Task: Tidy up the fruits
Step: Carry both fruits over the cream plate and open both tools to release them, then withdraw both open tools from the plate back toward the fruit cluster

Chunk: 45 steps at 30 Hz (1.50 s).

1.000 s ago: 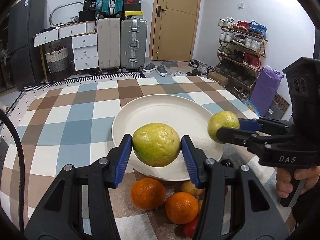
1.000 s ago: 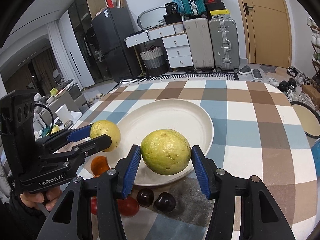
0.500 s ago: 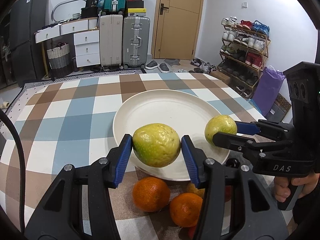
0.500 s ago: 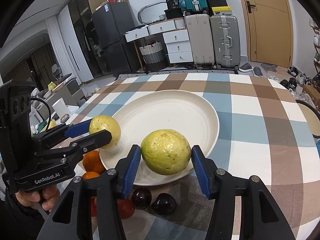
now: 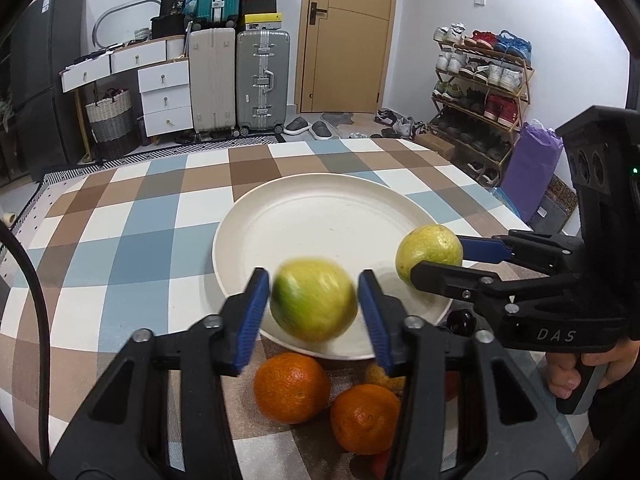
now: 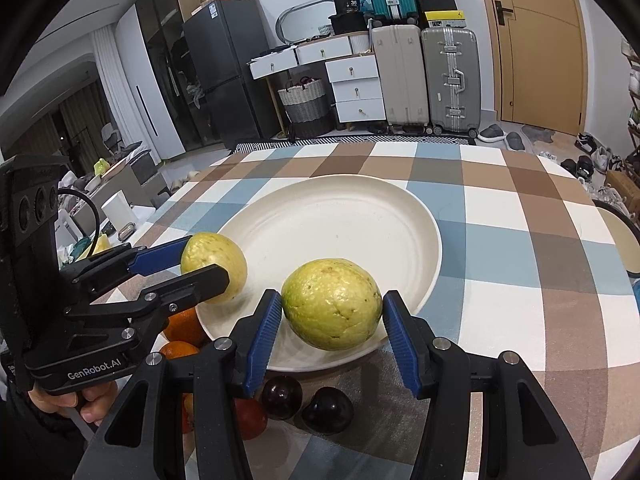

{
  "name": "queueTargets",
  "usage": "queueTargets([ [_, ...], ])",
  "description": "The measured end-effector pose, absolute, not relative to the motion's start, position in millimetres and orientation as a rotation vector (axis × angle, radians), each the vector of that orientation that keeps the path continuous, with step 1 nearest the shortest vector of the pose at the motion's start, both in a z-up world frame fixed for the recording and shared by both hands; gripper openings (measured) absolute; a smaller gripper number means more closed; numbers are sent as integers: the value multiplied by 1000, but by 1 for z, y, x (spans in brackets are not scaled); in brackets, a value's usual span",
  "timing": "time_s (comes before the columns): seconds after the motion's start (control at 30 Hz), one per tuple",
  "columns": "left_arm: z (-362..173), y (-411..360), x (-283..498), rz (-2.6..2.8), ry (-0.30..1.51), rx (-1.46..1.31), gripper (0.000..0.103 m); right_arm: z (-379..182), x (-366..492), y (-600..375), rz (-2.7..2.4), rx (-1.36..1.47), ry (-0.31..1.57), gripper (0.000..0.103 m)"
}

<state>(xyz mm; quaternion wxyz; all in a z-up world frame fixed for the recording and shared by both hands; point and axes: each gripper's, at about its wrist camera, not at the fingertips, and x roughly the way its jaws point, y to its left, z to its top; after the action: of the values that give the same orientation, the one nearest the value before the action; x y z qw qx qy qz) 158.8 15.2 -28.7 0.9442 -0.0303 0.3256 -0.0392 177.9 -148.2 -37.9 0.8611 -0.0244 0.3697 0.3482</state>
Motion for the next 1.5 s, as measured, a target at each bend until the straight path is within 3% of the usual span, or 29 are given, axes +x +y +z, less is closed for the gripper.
queueTargets([
  [0.37,-27,21,154,-74,662,-94,41,-35,176,-151,722,-45,754,55],
  [0.63,-19,28,142,-70,647,-115,41,-33,173,-157,695,-55,725,79],
  [0.73,-17,30,136,-58,650,-120,52,-31,169,-159,699,-61,710,88],
  [0.9,-17,29,121,-46,649,-112,81,-30,162,-164,687,-61,692,102],
  [1.07,-20,28,105,-20,667,-107,87,-31,155,-165,708,-87,703,103],
  [1.17,-20,27,92,-20,657,-105,100,-31,149,-166,709,-103,703,103],
  [1.5,-20,24,70,-26,665,-68,102,-34,137,-180,710,-112,724,103],
])
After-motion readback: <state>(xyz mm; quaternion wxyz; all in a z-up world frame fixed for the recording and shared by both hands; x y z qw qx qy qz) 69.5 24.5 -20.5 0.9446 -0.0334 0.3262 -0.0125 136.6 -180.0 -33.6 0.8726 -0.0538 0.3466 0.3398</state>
